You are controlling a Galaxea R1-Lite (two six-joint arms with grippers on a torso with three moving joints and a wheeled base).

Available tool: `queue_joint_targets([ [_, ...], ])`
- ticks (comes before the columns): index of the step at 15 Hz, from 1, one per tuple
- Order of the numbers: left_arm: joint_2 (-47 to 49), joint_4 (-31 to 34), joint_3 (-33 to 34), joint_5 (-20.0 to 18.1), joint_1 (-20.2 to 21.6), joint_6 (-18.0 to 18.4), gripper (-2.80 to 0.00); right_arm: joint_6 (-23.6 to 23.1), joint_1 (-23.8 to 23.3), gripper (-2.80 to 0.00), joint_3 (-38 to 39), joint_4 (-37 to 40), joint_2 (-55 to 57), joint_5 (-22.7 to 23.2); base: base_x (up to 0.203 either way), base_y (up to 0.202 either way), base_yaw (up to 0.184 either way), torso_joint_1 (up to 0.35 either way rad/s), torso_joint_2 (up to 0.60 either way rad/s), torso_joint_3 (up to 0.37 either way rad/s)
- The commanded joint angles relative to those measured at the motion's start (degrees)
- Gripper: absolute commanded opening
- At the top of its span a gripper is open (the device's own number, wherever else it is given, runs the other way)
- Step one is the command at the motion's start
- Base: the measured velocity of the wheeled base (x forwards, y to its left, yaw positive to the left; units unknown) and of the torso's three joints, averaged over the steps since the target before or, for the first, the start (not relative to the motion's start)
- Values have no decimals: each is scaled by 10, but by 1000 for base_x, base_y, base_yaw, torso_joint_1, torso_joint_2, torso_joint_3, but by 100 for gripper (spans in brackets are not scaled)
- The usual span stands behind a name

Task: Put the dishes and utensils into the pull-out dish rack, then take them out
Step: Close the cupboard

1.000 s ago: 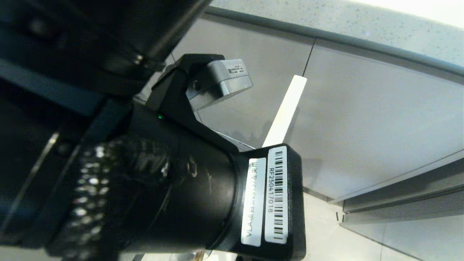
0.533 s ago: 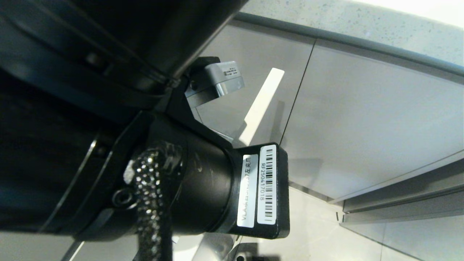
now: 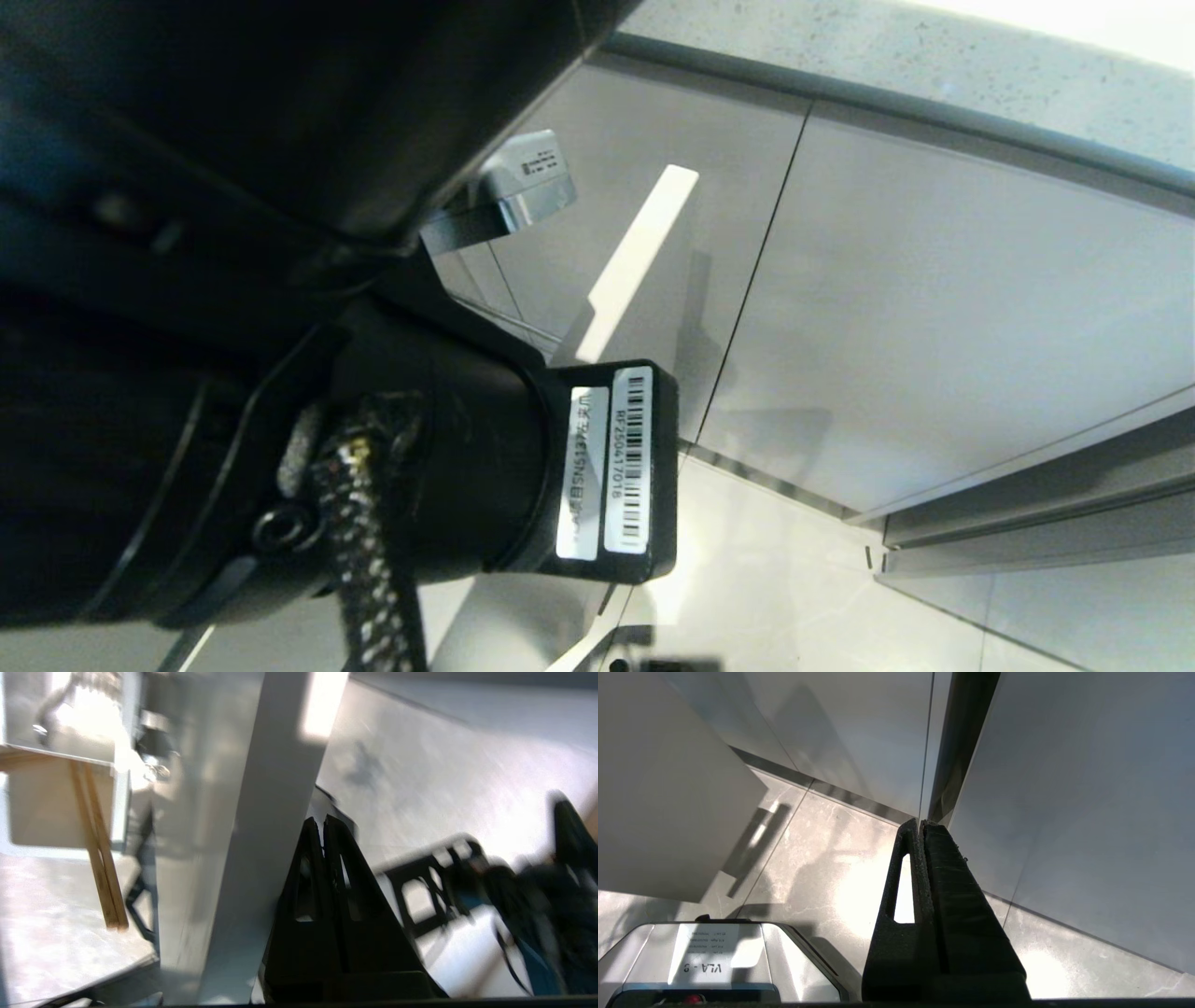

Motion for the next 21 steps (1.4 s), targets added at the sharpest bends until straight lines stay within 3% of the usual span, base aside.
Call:
queue_joint_targets([
  [1, -5, 4, 0, 25, 0, -3, -280, 0, 0, -280, 1, 0, 0, 0, 0, 0, 0, 0, 0, 0],
  [7, -18, 5, 2, 101, 3, -3, -280, 0, 0, -280, 1, 0, 0, 0, 0, 0, 0, 0, 0, 0],
  [15, -32, 5, 2, 200, 86, 5, -280, 0, 0, -280, 1, 0, 0, 0, 0, 0, 0, 0, 0, 0],
  [21, -35, 4, 2, 247, 135, 9, -280, 0, 0, -280, 1, 0, 0, 0, 0, 0, 0, 0, 0, 0],
])
